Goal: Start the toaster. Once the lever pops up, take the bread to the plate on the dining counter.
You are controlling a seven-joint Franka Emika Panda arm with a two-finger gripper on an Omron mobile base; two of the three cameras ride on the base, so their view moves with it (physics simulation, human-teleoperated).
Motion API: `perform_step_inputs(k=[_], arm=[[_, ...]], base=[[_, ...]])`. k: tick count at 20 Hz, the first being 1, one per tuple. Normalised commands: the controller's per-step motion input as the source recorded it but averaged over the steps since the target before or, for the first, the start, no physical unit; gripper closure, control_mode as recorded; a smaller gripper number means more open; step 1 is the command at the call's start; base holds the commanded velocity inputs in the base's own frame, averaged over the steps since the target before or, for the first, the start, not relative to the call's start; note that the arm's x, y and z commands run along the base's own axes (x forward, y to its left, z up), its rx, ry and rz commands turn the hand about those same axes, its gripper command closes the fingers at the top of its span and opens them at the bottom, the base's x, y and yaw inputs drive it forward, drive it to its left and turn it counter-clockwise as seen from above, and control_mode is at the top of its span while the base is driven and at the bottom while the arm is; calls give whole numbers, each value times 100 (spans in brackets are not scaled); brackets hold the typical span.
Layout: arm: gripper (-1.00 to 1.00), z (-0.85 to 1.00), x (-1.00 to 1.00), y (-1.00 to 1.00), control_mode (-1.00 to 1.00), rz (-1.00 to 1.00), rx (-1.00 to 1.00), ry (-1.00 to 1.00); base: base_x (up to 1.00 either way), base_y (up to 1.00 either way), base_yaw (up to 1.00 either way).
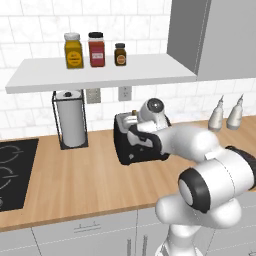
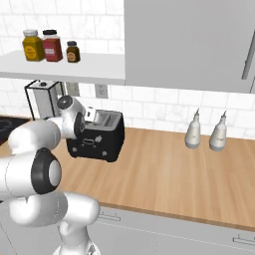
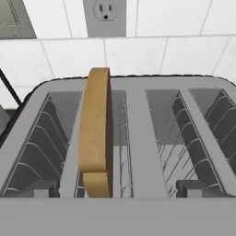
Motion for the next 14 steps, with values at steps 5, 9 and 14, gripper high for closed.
perform_step_inputs(k=[5,9,14], arm=[[-100,-8,45,0,-100,-3,0,0],[-100,-12,51,0,-100,-4,0,0],[-100,-17,44,0,-100,-3,0,0]], base=[[0,0,0],[0,0,0],[0,0,0]])
